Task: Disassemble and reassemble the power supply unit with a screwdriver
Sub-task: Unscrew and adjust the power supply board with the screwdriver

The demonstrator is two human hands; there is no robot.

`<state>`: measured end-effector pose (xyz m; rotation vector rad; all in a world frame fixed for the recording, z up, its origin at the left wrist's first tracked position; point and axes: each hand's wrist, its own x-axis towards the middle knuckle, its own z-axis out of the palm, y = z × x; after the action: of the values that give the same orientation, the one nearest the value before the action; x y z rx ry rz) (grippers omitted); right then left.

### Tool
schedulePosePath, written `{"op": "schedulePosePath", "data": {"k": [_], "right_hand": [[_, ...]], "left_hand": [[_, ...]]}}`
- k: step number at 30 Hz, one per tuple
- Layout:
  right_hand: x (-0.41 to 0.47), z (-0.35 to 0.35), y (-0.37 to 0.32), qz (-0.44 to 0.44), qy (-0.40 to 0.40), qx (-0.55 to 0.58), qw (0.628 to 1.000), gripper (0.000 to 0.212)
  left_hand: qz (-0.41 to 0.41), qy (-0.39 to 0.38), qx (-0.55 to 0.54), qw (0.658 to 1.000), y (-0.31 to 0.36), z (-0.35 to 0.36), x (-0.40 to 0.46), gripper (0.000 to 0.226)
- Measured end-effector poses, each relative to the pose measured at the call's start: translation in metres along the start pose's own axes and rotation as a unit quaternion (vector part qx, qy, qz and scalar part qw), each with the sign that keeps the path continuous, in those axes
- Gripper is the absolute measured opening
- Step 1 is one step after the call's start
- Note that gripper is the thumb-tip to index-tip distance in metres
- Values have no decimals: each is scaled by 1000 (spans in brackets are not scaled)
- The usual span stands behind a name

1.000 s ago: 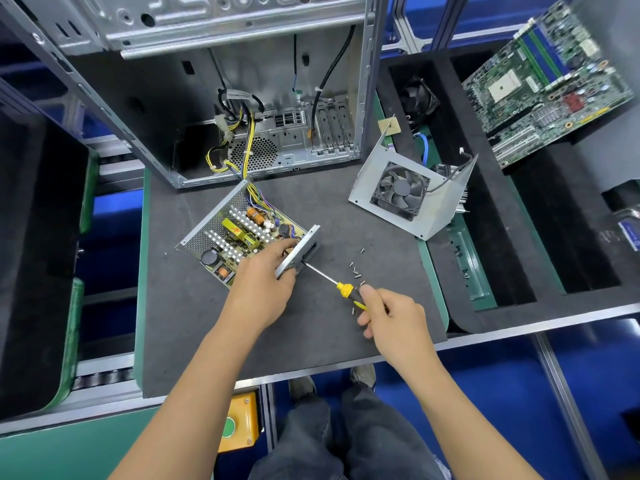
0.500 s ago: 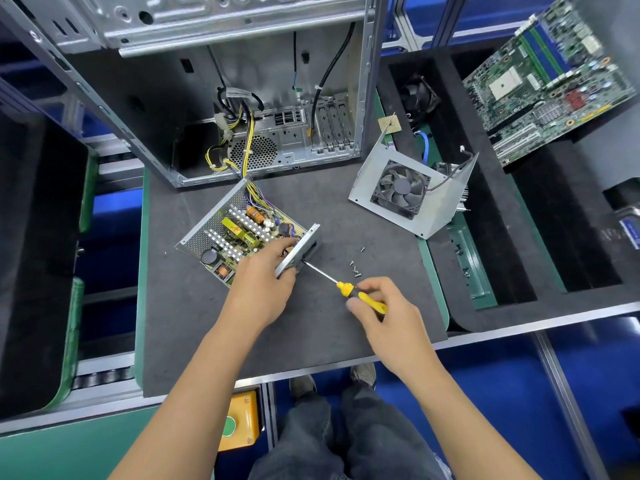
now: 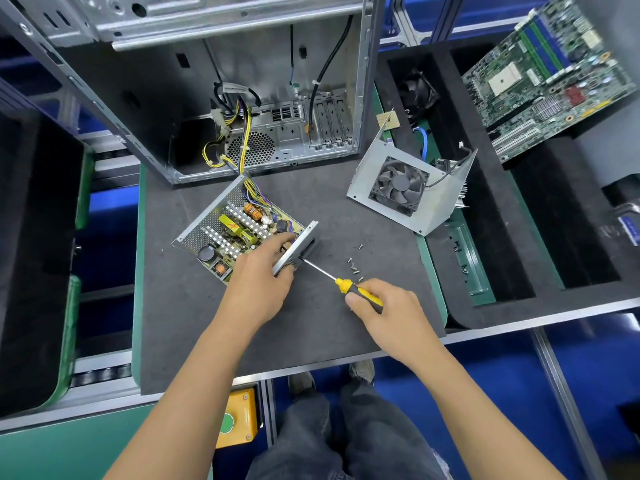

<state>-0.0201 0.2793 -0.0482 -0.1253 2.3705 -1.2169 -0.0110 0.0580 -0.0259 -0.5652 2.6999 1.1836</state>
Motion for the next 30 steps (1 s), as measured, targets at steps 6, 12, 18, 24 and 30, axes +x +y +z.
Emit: {"op": "schedulePosePath", "data": {"k": [6,12,18,24,30], "right_hand": [[2,-23,9,44,130,19,990,36],[21,-21,9,48,118,0,992,24],[32,-8,14,9,58,-85,995,21],[37,-6,15,-38,94,-149,984,29],[45,-9,19,-40,126,-129,983,20]], "left_hand": [[2,9,-37,999,3,-2,-4,52],[18,35,-49,998,7,-4,-10,48],[281,275,31,919,17,6,-42,26],[287,160,11,944,12,64,-60,13],[155,117,43,980,2,84,-39,17]]}}
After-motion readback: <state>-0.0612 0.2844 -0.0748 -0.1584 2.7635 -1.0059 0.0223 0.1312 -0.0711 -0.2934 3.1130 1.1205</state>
